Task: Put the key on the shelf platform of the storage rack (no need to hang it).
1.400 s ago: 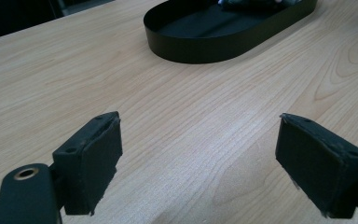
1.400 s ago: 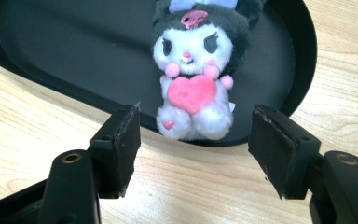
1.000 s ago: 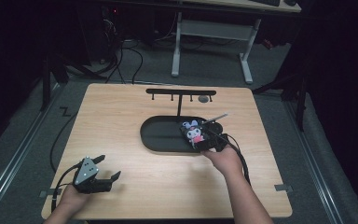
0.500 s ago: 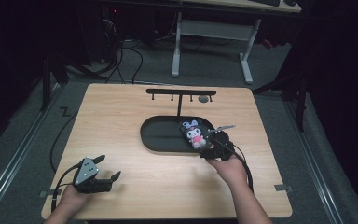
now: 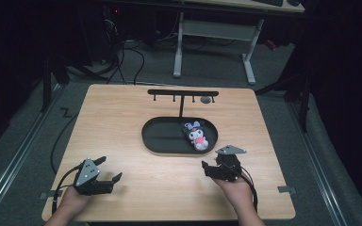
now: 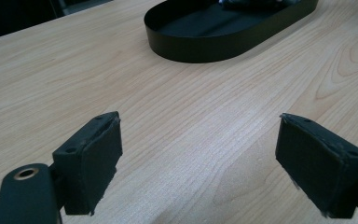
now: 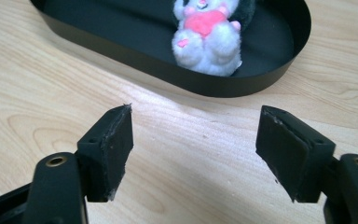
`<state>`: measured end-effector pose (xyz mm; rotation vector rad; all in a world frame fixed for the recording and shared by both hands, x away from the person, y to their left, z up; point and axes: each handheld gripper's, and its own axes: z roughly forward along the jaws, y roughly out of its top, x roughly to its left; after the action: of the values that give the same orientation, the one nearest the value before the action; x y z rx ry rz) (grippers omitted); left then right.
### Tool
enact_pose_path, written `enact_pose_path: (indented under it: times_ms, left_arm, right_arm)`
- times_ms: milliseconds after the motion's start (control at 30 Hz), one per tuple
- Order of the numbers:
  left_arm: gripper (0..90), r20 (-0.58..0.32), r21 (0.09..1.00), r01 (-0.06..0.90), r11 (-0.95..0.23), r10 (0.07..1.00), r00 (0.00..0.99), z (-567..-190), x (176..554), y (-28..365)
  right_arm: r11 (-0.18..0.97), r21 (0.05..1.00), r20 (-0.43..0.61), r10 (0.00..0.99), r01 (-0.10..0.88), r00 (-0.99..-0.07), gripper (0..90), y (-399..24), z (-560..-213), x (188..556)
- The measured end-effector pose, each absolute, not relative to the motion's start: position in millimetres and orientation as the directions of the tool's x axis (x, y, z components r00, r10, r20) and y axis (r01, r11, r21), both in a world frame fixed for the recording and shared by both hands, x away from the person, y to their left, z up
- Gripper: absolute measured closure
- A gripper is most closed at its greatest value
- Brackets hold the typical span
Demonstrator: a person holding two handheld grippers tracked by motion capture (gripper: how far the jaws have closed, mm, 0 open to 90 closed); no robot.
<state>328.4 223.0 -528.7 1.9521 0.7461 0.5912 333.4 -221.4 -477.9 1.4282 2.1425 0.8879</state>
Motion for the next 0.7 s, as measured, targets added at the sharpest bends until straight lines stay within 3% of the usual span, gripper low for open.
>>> enact_pose_path:
  times_ms: [367, 500, 567, 700]
  left_arm:
    - [15.4, 0.096, 0.890, 0.258, -0.377, 0.707, 0.701, -528.8, 328.7, 223.2]
    - [15.5, 0.092, 0.889, 0.260, -0.377, 0.704, 0.704, -528.6, 329.5, 223.4]
    - [15.5, 0.092, 0.888, 0.261, -0.378, 0.703, 0.705, -528.6, 329.6, 223.4]
    - [15.5, 0.098, 0.887, 0.259, -0.381, 0.704, 0.703, -528.7, 328.9, 223.1]
  right_arm:
    - [0.250, 0.777, 0.003, 0.916, 0.577, -0.401, 19.8, -222.2, -499.1, 294.8]
    - [0.197, 0.819, 0.009, 0.935, 0.539, -0.356, 18.3, -227.3, -515.4, 272.3]
    - [0.228, 0.799, -0.007, 0.929, 0.556, -0.370, 17.6, -229.5, -518.6, 268.5]
    - [0.175, 0.809, 0.035, 0.939, 0.561, -0.343, 17.6, -237.3, -520.0, 266.3]
